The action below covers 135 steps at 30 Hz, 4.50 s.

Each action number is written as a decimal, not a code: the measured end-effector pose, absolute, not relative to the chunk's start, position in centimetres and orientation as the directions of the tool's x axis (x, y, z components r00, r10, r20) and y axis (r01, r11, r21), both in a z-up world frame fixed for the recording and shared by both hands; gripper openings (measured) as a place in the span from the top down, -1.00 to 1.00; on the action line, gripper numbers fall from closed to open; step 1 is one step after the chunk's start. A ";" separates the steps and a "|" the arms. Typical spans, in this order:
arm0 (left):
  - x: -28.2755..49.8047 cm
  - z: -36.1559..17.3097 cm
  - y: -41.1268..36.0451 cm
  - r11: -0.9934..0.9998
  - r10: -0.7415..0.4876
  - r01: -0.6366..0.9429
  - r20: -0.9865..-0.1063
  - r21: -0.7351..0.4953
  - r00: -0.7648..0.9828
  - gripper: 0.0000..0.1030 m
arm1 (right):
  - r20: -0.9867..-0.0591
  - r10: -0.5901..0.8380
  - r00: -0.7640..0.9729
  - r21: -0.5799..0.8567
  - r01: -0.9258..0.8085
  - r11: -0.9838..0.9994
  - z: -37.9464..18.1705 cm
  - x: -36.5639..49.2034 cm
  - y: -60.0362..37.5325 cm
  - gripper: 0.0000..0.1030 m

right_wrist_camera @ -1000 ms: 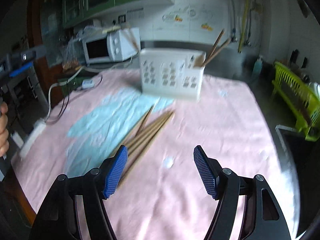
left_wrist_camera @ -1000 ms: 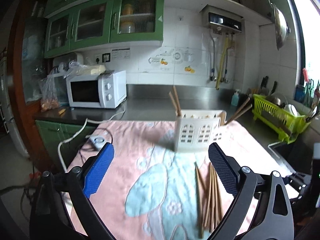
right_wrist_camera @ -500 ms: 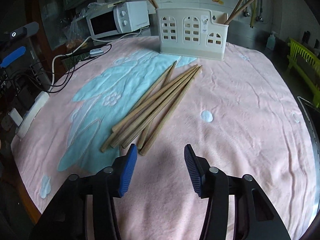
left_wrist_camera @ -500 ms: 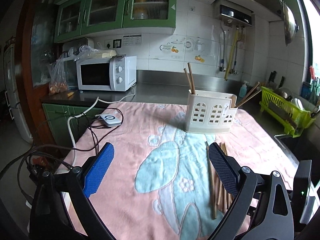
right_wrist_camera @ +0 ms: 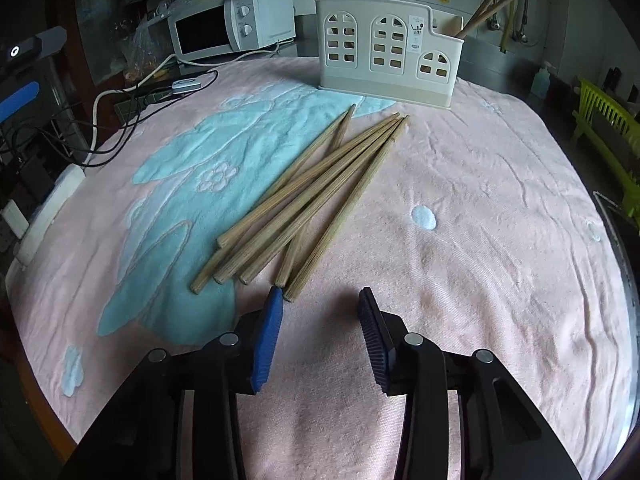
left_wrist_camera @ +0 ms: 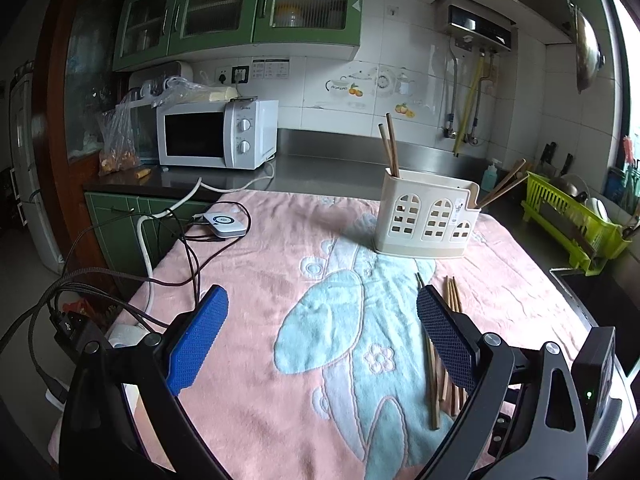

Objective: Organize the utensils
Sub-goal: 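Withdraw both tools from the holder back over the chopstick pile, then grasp a chopstick with the right tool while the left tool grasps another, then lift both chopsticks and carry them above the white holder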

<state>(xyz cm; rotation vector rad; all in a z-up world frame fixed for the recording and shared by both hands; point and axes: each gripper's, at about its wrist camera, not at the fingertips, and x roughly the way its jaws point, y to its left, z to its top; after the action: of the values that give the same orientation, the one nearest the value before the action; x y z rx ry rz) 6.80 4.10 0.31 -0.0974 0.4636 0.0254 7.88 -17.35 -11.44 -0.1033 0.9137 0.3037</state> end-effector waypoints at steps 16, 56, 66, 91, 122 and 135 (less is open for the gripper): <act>6.7 -0.5 4.2 0.995 -0.014 -0.034 -0.467 -0.096 0.884 -0.83 | -0.785 0.183 0.592 0.040 -0.247 0.968 -11.0 8.0 -18.1 0.36; 8.2 -11.4 -4.6 0.966 -0.205 0.256 -0.731 -0.042 0.651 0.09 | -0.787 0.149 0.598 0.055 -0.172 0.984 -11.5 9.0 -21.2 0.85; 8.3 -10.9 -4.6 0.962 -0.216 0.267 -0.727 -0.045 0.652 0.24 | -0.787 0.148 0.599 0.054 -0.171 0.984 -11.5 9.0 -21.3 0.85; 8.6 -11.8 -4.3 0.951 -0.281 0.283 -0.738 -0.126 0.614 0.35 | -0.784 0.155 0.601 0.061 -0.173 0.983 -11.6 9.0 -21.3 0.85; 9.3 -12.4 -6.4 0.946 -0.258 0.316 -0.757 -0.071 0.601 0.84 | -0.782 0.164 0.602 0.070 -0.175 0.982 -11.6 9.1 -21.5 0.85; 8.5 -7.4 -4.7 0.954 -0.257 0.296 -0.656 -0.053 0.709 0.89 | -0.710 0.176 0.682 0.070 -0.180 0.981 -7.7 8.1 -22.7 0.86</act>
<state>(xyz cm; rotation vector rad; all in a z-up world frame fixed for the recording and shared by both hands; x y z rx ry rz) 8.53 -4.69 -7.44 0.0577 0.7196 -0.3070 8.05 -22.67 -7.71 -0.0051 0.7953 0.1997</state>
